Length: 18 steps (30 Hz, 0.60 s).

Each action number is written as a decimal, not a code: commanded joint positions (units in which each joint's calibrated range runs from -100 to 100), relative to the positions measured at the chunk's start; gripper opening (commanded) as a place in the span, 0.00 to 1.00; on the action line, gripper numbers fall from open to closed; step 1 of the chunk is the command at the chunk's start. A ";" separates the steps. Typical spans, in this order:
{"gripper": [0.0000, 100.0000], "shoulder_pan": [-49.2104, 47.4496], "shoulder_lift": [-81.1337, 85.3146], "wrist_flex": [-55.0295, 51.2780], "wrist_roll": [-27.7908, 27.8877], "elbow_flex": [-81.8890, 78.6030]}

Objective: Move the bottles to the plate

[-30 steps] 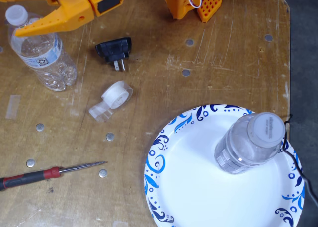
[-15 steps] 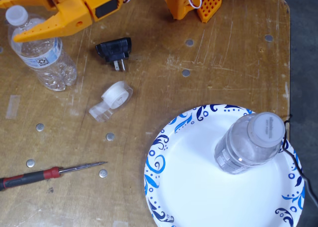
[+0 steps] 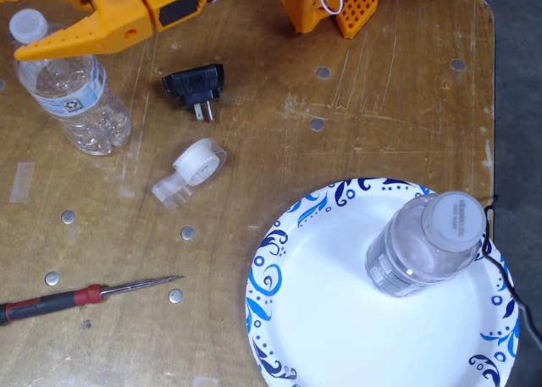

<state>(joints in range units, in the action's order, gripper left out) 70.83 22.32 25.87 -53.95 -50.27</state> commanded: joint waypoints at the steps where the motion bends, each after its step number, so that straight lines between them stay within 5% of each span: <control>1: 0.20 0.49 0.28 0.85 0.01 1.35; 6: 0.02 2.97 0.28 0.85 -0.20 0.99; 18: 0.02 3.40 0.70 0.85 -0.15 0.36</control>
<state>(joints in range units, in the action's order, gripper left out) 74.48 22.32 25.87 -54.05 -50.27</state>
